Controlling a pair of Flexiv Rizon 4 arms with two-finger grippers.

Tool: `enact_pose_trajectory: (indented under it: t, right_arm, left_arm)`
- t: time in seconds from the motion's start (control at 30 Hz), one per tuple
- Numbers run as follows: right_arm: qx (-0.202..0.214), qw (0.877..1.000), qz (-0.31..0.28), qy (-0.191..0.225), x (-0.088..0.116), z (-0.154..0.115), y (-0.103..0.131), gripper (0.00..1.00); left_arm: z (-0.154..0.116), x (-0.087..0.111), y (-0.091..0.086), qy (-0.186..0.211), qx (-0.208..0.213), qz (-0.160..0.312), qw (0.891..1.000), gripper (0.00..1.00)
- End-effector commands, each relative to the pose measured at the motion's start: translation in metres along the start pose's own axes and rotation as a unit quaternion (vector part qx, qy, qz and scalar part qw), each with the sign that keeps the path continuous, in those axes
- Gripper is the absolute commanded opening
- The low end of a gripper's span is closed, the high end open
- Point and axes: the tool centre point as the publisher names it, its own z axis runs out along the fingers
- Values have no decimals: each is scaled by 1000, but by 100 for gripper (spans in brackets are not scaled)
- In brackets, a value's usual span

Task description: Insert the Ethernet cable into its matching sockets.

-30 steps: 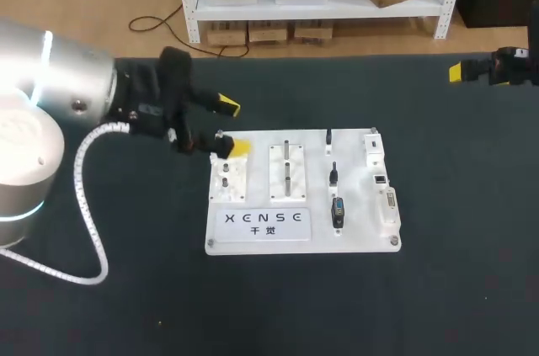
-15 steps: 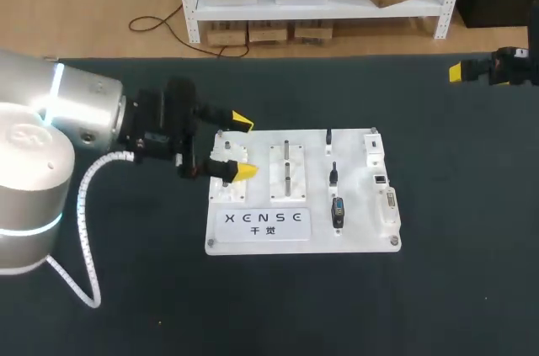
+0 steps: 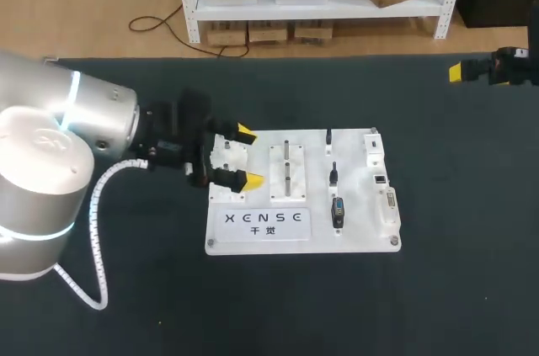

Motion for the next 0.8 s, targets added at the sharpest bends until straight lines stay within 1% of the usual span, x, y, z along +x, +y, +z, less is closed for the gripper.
enact_pose_trajectory:
  t: [0.03, 0.37, 0.4, 0.5, 0.6, 0.67, 0.73, 0.8]
  right_arm:
    - [2, 1000, 0, 0, 0, -1, 1, 100]
    - [2, 1000, 0, 0, 0, -1, 1, 100]
    - [-2, 1000, -11, 9, -1, 3, 8, 100]
    - [12, 998, -38, 42, -1, 16, 36, 100]
    - [42, 993, -60, 87, 3, 28, 63, 100]
    - [44, 992, -51, 109, 6, 34, 80, 100]
    - [61, 988, -59, 127, 10, 39, 95, 100]
    - [75, 985, -51, 143, 14, 43, 107, 100]
  left_arm:
    - [2, -1, 1, 4, 0, -1, 1000, 100]
    - [2, -1, 1, 4, 0, -1, 1000, 100]
    - [2, -1, 1, 4, 0, -1, 1000, 100]
    - [2, -1, 1, 4, 0, -1, 1000, 100]
    - [2, -1, 1, 4, 0, -1, 1000, 100]
    - [2, -1, 1, 4, 0, -1, 1000, 100]
    - [2, -1, 1, 4, 0, -1, 1000, 100]
    - [2, -1, 1, 4, 0, -1, 1000, 100]
